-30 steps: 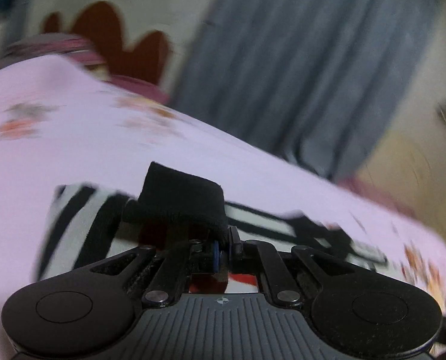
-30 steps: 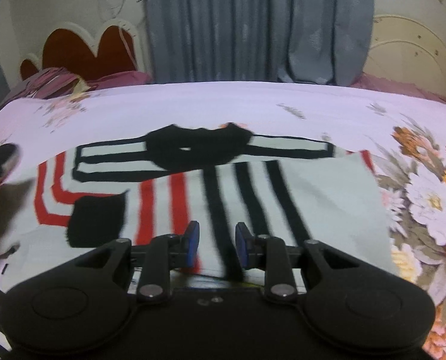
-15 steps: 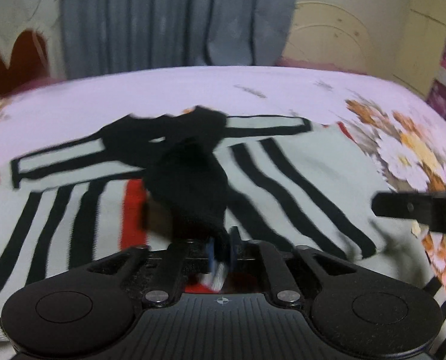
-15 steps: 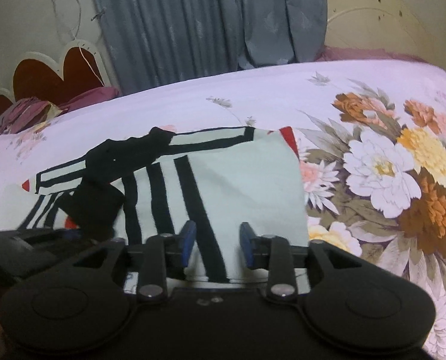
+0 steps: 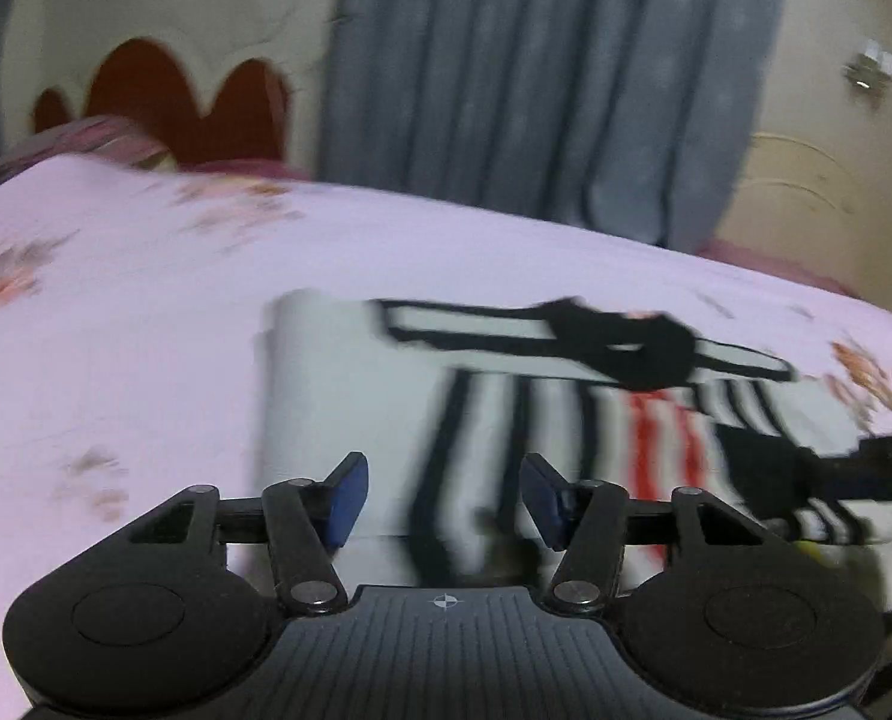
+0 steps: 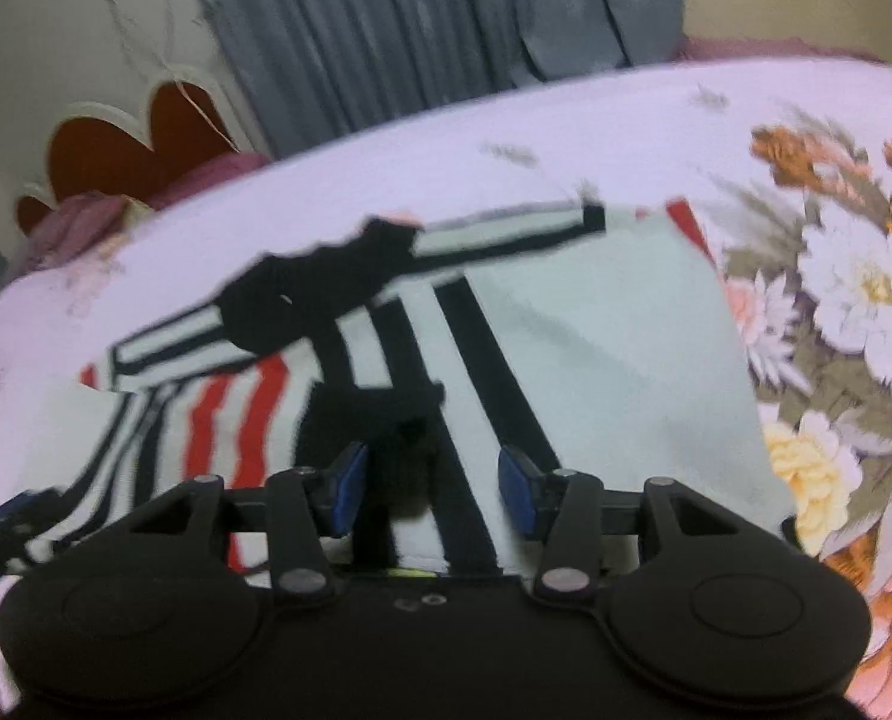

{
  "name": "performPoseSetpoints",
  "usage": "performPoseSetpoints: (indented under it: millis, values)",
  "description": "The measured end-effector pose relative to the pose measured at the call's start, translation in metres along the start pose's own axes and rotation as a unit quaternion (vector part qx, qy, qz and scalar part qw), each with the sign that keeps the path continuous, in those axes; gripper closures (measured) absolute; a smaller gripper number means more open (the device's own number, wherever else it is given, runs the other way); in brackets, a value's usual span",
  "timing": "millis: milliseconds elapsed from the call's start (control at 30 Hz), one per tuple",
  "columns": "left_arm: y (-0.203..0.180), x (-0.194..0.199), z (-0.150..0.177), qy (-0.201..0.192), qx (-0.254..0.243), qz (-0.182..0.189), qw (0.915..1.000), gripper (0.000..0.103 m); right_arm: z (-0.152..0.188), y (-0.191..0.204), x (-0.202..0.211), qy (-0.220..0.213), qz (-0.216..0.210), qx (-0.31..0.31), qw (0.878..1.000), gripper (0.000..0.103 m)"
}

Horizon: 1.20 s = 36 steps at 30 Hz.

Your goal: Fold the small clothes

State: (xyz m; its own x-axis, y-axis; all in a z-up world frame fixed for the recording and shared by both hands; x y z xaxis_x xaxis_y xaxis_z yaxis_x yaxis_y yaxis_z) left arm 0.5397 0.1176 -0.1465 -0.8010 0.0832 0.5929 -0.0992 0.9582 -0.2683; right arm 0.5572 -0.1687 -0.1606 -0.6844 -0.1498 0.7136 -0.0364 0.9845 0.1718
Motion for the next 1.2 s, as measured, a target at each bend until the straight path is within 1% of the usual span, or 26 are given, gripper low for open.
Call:
performPoseSetpoints:
  millis: [33,67,100,133,167,200,233,267,367,433,467,533,600,633,667,700,733,800,833,900,933,1000,1033,1067,1133,1200]
  values:
    - [0.007,-0.001,0.0,0.003,0.004,0.001,1.0,0.053,0.0,0.001,-0.005,0.007,0.008,-0.003,1.0,0.057]
    - [0.01,-0.003,0.001,0.009,0.001,0.0,1.0,0.053,-0.001,0.001,-0.009,0.009,0.01,-0.005,1.0,0.055]
    - [0.01,-0.007,0.003,0.015,-0.001,0.0,0.9999,0.053,-0.002,0.002,-0.012,0.007,0.007,-0.006,1.0,0.055]
    - [0.011,-0.012,0.006,0.022,-0.001,-0.002,0.9998,0.054,-0.004,0.003,-0.014,0.003,0.0,-0.003,1.0,0.065]
    - [0.012,-0.013,0.007,0.023,-0.001,-0.003,0.9997,0.054,-0.005,0.005,-0.017,0.003,-0.01,0.006,1.0,0.09]
    - [0.012,-0.013,0.008,0.021,-0.002,-0.001,0.9998,0.054,-0.006,0.007,-0.018,0.007,-0.02,0.016,1.0,0.095]
    - [0.011,-0.014,0.006,0.019,-0.005,-0.001,0.9998,0.054,-0.008,0.01,-0.016,0.005,-0.015,0.031,0.999,0.1]
    - [0.011,-0.014,0.006,0.017,-0.007,-0.002,0.9998,0.054,-0.01,0.013,-0.01,-0.012,-0.01,0.049,0.999,0.101]
    - [0.01,-0.019,0.009,0.015,-0.009,0.001,0.9998,0.054,-0.015,0.012,0.021,-0.075,-0.008,0.066,0.995,0.103]
    - [0.008,-0.027,0.013,0.022,-0.015,-0.003,0.9996,0.054,-0.012,0.009,0.026,-0.097,0.013,0.086,0.991,0.103]
    - [0.006,-0.029,0.013,0.023,-0.018,0.0,0.9996,0.054,-0.01,0.005,0.017,-0.081,0.028,0.091,0.992,0.103]
    - [0.004,-0.026,0.011,0.024,-0.028,0.009,0.9993,0.054,-0.005,-0.01,-0.003,-0.038,0.034,0.068,0.996,0.103]
    - [0.011,-0.012,0.005,0.004,-0.017,0.018,0.9997,0.054,-0.001,-0.018,-0.01,-0.018,0.035,0.054,0.998,0.102]
    - [0.016,-0.005,0.002,-0.011,-0.009,0.013,0.9998,0.054,-0.002,-0.019,-0.005,-0.021,0.035,0.046,0.998,0.094]
    - [0.024,0.002,-0.001,-0.026,0.001,0.006,0.9996,0.054,-0.003,-0.02,0.002,-0.031,0.033,0.034,0.998,0.073]
    - [0.031,0.005,-0.003,-0.031,0.012,0.006,0.9994,0.054,-0.003,-0.021,0.008,-0.04,0.02,0.021,0.999,0.058]
    - [0.038,0.007,-0.004,-0.032,0.024,0.006,0.9992,0.054,-0.003,-0.022,0.011,-0.047,0.003,0.006,0.999,0.036]
    - [0.046,0.004,-0.006,-0.023,0.035,0.009,0.9991,0.054,-0.001,-0.021,0.011,-0.048,-0.029,-0.018,0.998,0.045]
    - [0.047,0.0,-0.005,-0.017,0.036,0.011,0.9991,0.054,-0.001,-0.02,0.008,-0.038,-0.043,-0.027,0.998,0.052]
    - [0.047,-0.004,-0.004,-0.012,0.042,0.016,0.9989,0.054,0.0,-0.016,-0.002,-0.02,-0.065,-0.043,0.997,0.057]
    - [0.046,-0.007,-0.003,-0.009,0.046,0.019,0.9987,0.054,0.0,-0.013,-0.007,-0.012,-0.066,-0.044,0.997,0.063]
    - [0.044,-0.014,-0.002,0.001,0.049,0.017,0.9987,0.054,0.002,-0.003,-0.014,-0.003,-0.05,-0.024,0.998,0.084]
    - [0.041,-0.013,-0.002,-0.002,0.041,0.014,0.999,0.054,0.003,0.004,-0.014,-0.004,-0.039,-0.006,0.999,0.095]
    - [0.037,-0.01,-0.003,-0.009,0.029,0.019,0.9994,0.054,0.0,0.006,-0.013,-0.009,-0.04,0.009,0.999,0.095]
    - [0.027,-0.006,-0.001,-0.012,0.005,0.029,0.9995,0.054,-0.005,0.011,0.005,-0.047,-0.028,0.035,0.998,0.096]
    - [0.021,-0.014,0.005,0.013,-0.013,0.029,0.9994,0.054,-0.007,0.012,0.019,-0.074,-0.005,0.053,0.996,0.096]
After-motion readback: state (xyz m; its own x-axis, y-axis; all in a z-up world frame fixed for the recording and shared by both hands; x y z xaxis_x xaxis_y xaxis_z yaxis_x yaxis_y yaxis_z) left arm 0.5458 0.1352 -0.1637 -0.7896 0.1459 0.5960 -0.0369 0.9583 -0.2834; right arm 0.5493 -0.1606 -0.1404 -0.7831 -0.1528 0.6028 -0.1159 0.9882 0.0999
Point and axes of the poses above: each gripper's, at about its wrist camera, not at the fingertips, and x roughly against the way its jaws point, y to its left, z to its underside, the point moved 1 cm from there along -x, roughly the way its jaws point, and after that the axes turned 9 degrees about x, right-handed, at the moved point
